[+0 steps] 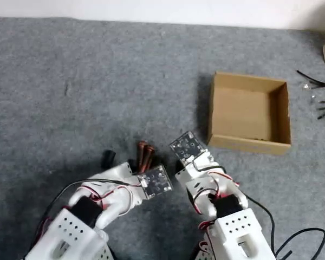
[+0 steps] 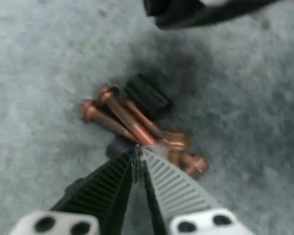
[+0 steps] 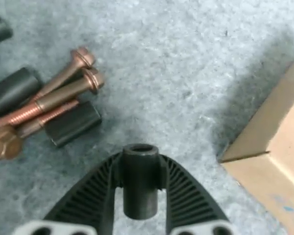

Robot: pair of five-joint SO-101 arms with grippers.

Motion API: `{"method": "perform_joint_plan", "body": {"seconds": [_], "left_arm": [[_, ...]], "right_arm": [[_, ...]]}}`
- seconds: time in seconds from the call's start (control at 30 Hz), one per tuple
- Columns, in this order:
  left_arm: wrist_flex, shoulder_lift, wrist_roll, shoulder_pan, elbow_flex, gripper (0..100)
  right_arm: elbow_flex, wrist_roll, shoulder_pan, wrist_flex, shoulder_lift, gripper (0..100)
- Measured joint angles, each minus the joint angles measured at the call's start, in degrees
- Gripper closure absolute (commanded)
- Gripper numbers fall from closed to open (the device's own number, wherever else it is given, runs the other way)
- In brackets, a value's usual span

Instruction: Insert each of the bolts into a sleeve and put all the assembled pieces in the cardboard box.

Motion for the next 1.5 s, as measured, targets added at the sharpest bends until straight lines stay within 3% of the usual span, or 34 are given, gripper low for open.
{"method": "perform_joint_plan", "body": {"seconds": [0.4, 0.53, 0.9, 1.5], "left_arm": [[2.5, 4.5, -6.9, 0.9, -0.4, 88], [1.8, 7.0, -8.6, -1.8, -0.8, 88], [-1.1, 17.8, -9.1, -1.1, -4.0, 88], [0.5, 18.6, -11.1, 1.0, -5.2, 88]], "right_arm": [[0.0, 0.0, 0.0, 0.0, 0.0, 99.4], [0.0, 0.0, 0.0, 0.0, 0.0, 99.4], [1.3, 0.0, 0.0, 0.0, -0.2, 99.4], [1.3, 0.0, 0.0, 0.0, -0.2, 99.4]]}}
